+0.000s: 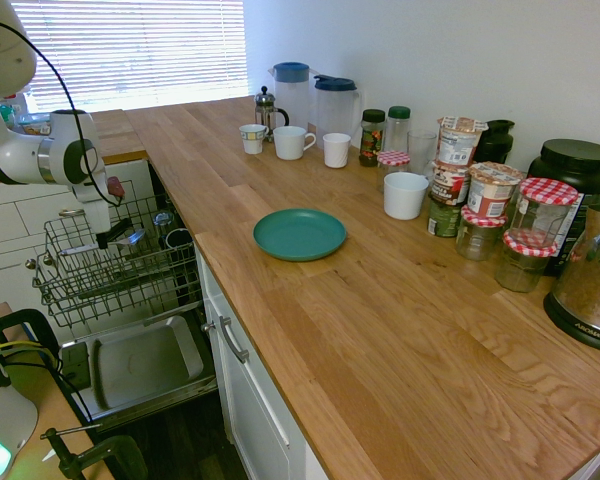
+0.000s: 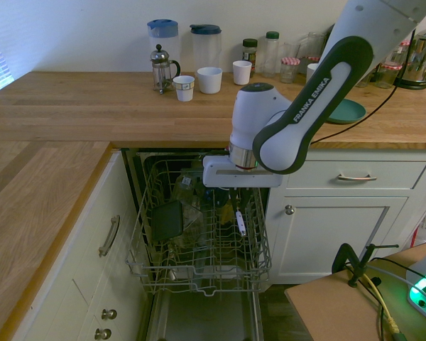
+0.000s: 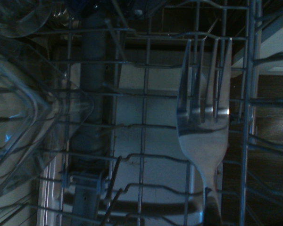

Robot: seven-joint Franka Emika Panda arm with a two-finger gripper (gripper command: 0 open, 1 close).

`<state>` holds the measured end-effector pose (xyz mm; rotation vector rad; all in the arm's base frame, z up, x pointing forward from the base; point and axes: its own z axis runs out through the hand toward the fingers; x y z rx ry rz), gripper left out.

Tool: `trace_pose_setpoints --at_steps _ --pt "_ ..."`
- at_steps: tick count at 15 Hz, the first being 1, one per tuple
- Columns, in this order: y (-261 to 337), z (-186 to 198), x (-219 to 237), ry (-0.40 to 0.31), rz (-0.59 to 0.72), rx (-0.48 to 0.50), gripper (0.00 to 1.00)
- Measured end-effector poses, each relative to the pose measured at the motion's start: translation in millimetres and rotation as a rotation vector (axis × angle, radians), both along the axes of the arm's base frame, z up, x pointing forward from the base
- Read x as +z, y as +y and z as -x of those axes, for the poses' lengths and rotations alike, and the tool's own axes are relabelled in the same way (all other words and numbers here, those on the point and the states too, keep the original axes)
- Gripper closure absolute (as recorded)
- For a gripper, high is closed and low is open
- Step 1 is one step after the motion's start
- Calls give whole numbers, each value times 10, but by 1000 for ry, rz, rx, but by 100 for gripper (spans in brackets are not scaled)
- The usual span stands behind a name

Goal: Put the fork in the dishwasher

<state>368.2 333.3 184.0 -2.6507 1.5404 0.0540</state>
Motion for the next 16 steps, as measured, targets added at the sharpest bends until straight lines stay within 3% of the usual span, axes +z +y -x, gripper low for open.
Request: trace_pose_setpoints --at_steps 4,5,16 --pt "-34 -200 -398 26 6 4 100" --pt "-38 -244 -470 29 10 7 0" --pt "-31 -401 -639 -2 15 -9 0"
